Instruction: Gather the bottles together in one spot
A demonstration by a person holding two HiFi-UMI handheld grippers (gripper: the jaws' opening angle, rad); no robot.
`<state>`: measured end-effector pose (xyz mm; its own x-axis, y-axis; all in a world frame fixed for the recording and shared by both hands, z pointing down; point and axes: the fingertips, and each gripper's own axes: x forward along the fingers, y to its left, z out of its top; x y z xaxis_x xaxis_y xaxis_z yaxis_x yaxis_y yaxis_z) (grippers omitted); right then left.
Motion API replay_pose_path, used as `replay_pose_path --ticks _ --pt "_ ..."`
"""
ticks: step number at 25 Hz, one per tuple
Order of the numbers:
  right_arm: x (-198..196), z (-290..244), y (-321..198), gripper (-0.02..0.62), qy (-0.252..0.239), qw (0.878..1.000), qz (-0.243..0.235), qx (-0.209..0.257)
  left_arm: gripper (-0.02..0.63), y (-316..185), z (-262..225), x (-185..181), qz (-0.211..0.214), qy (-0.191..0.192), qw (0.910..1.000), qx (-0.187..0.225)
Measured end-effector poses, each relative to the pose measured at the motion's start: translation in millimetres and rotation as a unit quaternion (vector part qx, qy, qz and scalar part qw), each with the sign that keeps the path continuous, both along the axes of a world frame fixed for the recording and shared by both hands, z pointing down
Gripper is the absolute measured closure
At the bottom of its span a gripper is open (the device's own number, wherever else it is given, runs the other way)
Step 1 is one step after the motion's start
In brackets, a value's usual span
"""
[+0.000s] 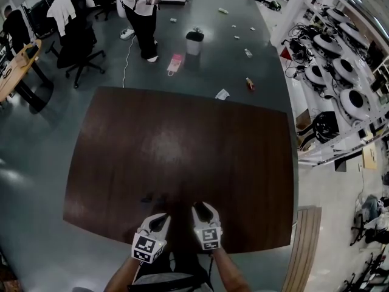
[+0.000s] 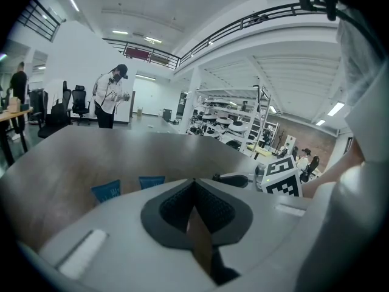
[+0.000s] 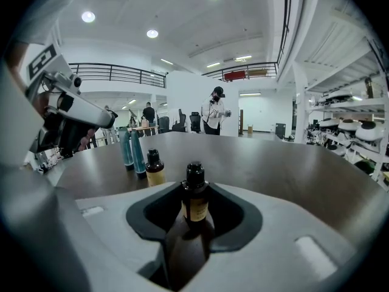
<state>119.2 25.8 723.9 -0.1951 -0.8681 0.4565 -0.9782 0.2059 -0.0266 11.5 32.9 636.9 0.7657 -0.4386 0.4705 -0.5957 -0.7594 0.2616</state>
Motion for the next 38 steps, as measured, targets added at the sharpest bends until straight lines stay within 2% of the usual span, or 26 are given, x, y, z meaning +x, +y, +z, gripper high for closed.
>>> replay_pose_path --ticks 2,3,7,12,19,25,29,38 --pt "-0.5 0.2 1.4 0.444 -0.009 1.000 0.000 0.000 0.606 0.7 -0.9 -0.5 -0.001 0.000 1.0000 0.000" --pt "-0.9 0.4 1.9 0.402 -0.013 1.000 0.000 0.000 0.606 0.9 -1.3 -1.0 -0.002 0.001 1.0000 0.001" --pt "-2.1 -0.9 2.8 0.338 -0.012 1.000 0.003 0.003 0.606 1.9 -2.5 -3.7 -0.004 0.001 1.0000 0.002" --pt "-0.8 -15.8 4.8 0.336 -0.025 1.000 0.009 0.014 0.606 3.0 -5.0 -5.2 -0.004 0.001 1.0000 0.007" --pt "7.5 -61.9 26.3 0.518 -0.032 0.998 0.020 0.047 0.606 4.3 -22.2 -3.8 -0.013 0.004 0.9996 0.024" --pt "4.3 -98.5 27.1 0.594 -0.036 0.996 0.021 0.078 0.606 4.0 -43.3 -4.0 -0.022 0.008 0.9984 0.052" --pt "0.3 -119.3 19.9 0.594 -0.027 0.995 0.016 0.097 0.606 -0.3 -64.0 -6.6 -0.028 0.015 0.9962 0.081" --pt "-14.5 -162.0 26.1 0.594 -0.044 0.993 0.003 0.113 0.606 -1.7 -106.0 -21.9 -0.051 0.022 0.9915 0.118"
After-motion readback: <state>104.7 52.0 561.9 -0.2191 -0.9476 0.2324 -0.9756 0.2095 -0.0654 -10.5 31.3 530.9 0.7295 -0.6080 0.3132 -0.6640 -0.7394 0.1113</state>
